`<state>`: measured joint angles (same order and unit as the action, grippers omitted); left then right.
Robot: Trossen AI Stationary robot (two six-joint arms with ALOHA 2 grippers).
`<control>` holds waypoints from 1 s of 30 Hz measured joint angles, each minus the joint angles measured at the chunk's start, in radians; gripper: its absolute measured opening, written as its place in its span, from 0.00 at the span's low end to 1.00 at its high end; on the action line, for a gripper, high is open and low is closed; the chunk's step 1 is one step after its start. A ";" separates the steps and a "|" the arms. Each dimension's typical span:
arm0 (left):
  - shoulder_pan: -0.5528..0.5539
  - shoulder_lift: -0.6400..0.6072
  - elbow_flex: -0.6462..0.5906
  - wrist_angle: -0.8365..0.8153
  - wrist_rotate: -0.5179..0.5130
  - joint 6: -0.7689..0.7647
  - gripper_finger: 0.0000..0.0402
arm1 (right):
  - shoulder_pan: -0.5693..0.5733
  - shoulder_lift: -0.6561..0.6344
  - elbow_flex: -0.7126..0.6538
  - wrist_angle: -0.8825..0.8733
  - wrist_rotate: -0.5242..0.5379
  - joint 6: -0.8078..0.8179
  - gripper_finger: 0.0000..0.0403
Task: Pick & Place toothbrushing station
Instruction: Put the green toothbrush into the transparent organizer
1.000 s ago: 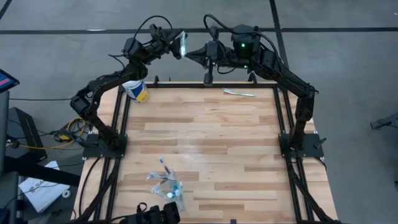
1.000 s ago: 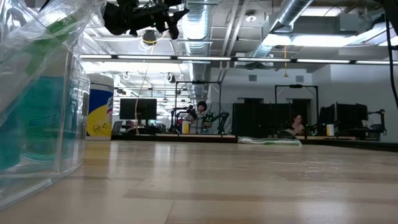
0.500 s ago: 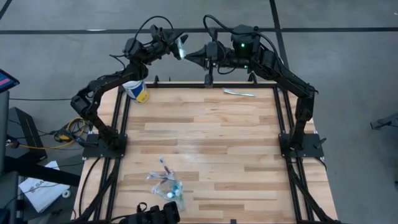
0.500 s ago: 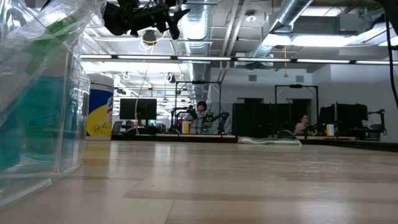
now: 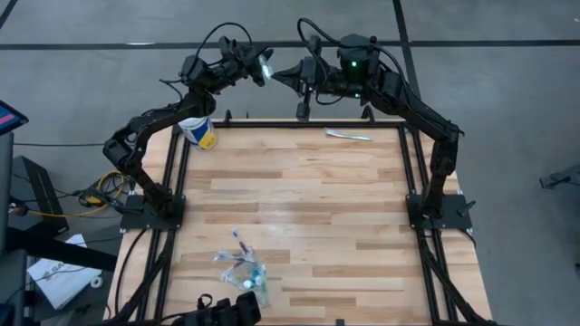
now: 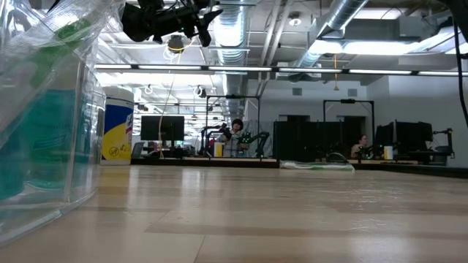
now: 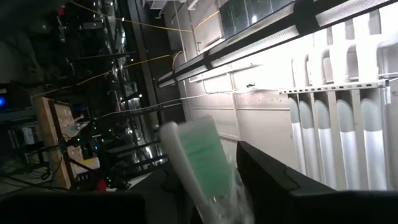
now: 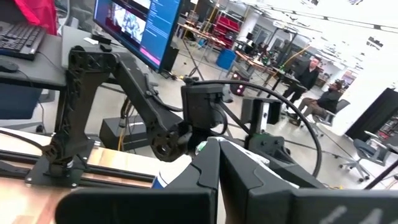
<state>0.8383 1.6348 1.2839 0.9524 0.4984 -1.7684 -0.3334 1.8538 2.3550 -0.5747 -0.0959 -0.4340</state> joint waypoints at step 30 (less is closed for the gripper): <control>0.116 0.000 -0.002 -0.050 0.123 0.271 0.01 | -0.086 -0.014 0.000 0.017 -0.026 0.111 0.09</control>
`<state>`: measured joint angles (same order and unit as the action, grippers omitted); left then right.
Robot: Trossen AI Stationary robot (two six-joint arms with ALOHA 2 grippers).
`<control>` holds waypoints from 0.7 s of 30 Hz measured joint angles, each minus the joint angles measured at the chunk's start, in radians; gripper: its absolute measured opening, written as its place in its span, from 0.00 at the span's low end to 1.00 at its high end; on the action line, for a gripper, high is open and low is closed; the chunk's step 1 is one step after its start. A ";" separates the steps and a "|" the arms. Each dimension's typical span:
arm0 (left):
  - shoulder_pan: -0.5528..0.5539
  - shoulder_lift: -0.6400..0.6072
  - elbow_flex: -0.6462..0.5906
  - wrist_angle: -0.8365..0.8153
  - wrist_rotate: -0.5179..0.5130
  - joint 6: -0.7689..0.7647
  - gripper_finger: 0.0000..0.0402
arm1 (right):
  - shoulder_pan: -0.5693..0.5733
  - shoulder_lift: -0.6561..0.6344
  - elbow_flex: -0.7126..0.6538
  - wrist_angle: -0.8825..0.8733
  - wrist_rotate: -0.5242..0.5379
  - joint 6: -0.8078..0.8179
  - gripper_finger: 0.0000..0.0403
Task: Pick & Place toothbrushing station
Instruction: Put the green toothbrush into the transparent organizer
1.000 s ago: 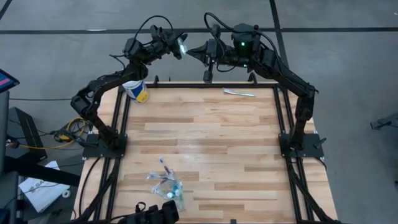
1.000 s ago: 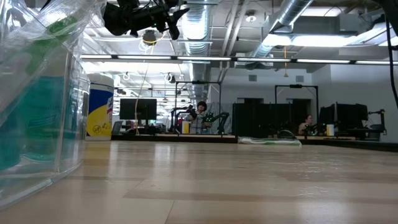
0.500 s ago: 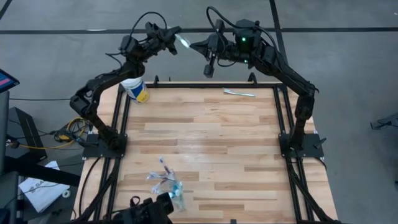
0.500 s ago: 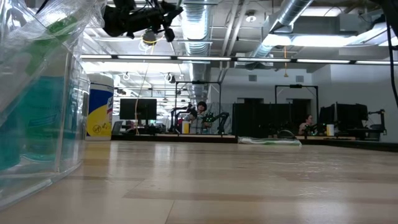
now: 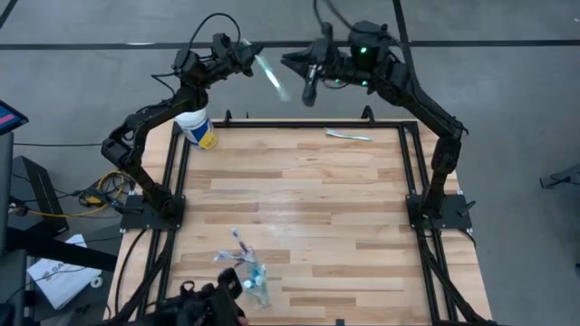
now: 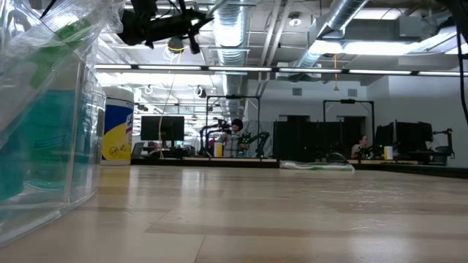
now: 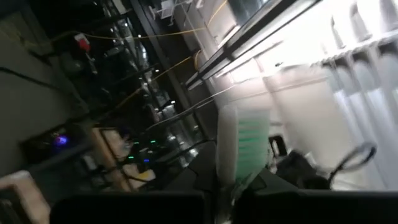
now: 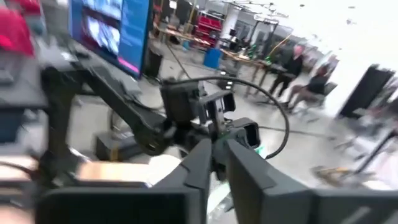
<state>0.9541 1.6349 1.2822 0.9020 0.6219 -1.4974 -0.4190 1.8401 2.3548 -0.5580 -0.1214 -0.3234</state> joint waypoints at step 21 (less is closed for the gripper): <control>-0.083 -0.183 -0.280 -0.034 0.567 0.581 0.01 | -0.159 -0.158 -0.001 -0.238 -0.008 0.149 0.57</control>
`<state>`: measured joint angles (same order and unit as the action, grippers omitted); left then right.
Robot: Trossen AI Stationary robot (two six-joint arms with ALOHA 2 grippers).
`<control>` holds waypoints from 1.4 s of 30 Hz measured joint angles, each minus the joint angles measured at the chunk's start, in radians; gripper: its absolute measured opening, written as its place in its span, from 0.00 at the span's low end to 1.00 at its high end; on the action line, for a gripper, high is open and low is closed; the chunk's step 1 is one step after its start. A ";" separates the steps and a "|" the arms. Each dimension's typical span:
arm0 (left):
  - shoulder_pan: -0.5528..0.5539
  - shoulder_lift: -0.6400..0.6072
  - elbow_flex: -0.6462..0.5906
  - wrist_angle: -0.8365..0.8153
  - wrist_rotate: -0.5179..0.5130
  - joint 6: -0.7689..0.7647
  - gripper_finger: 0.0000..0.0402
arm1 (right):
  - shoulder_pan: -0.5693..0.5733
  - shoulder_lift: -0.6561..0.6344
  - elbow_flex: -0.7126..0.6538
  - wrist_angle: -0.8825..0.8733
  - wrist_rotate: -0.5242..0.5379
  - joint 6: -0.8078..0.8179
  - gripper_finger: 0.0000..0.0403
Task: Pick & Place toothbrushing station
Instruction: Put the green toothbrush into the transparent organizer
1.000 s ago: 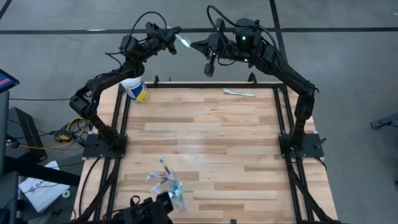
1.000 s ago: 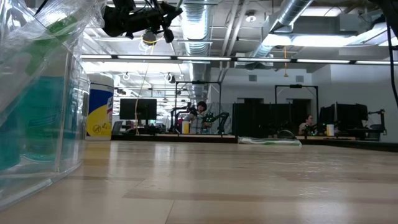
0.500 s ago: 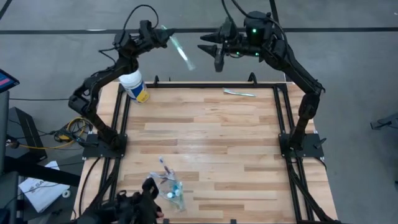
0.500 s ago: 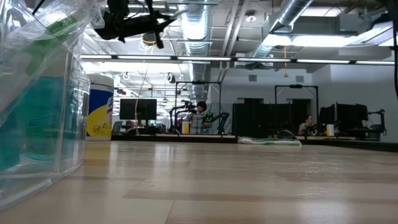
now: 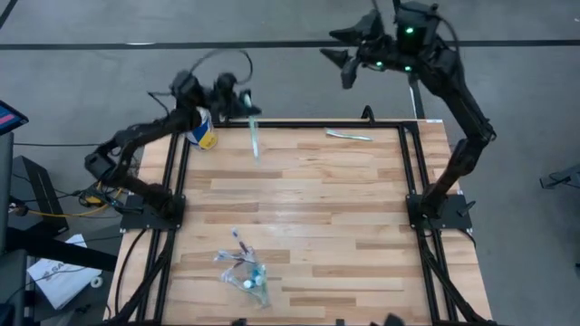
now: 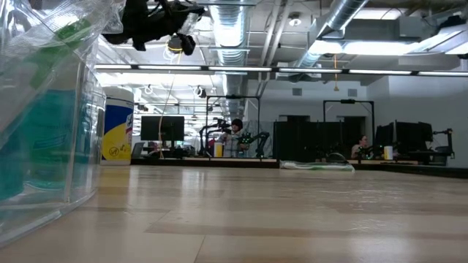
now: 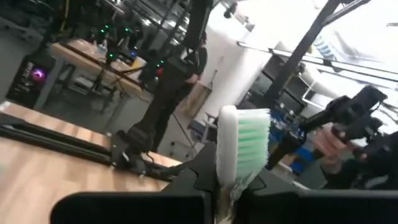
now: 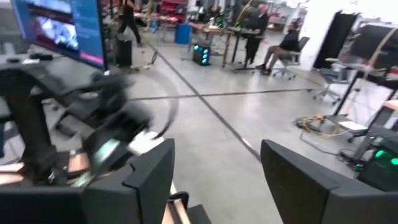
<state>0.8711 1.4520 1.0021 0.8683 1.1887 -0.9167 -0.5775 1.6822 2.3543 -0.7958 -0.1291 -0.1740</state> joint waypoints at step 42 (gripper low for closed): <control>-1.601 -0.091 -0.056 -0.665 -2.154 0.545 0.00 | 0.303 -0.099 0.000 -0.053 0.051 0.107 0.39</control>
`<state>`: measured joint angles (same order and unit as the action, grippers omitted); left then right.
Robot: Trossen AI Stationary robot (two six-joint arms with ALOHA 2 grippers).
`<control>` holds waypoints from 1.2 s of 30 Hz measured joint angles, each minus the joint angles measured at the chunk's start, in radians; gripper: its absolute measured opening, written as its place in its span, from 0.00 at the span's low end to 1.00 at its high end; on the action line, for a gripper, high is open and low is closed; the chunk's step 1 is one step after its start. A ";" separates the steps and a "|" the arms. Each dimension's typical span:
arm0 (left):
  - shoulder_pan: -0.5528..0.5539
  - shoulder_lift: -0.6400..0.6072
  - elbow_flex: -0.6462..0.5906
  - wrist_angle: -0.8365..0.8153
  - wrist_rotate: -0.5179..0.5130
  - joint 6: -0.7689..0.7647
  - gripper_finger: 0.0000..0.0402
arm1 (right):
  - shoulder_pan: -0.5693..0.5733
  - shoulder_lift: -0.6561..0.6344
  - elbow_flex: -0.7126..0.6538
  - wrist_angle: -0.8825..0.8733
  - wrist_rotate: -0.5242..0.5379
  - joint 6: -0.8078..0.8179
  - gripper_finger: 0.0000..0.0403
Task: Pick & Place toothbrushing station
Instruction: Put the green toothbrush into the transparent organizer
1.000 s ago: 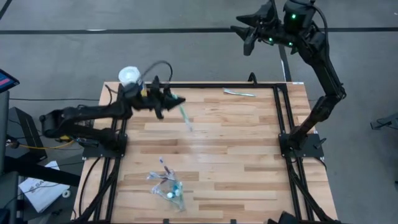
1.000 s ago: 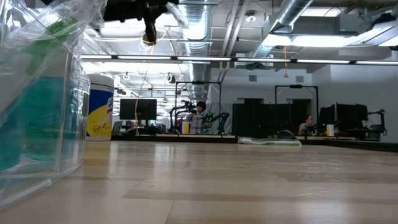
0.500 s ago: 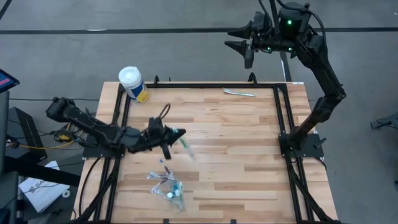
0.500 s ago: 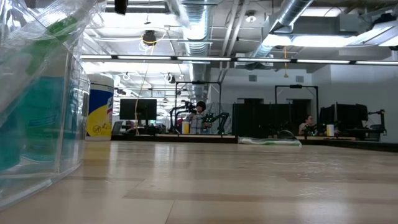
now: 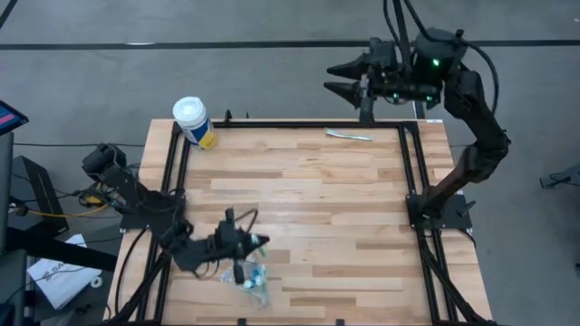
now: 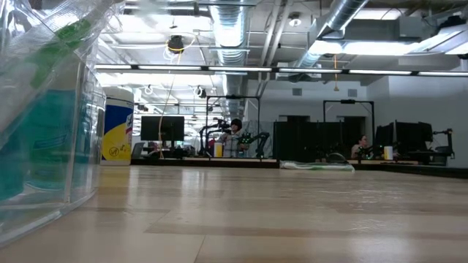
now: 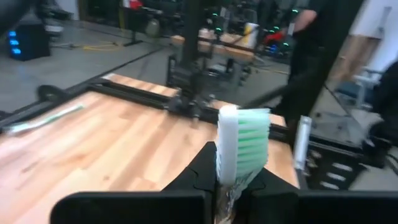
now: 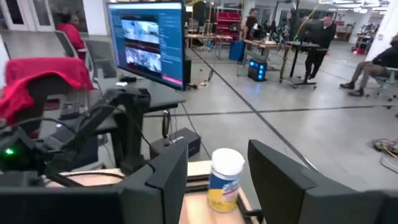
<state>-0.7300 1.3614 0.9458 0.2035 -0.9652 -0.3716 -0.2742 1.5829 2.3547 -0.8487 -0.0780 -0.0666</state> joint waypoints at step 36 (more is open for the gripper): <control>-0.167 0.355 0.067 -0.015 0.048 -0.249 0.01 | 0.354 -0.024 0.001 0.147 0.341 0.016 0.34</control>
<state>-0.8974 1.7164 1.0130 0.1886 -0.9170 -0.6206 0.0795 1.5591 2.3559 -0.7021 0.2630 -0.0509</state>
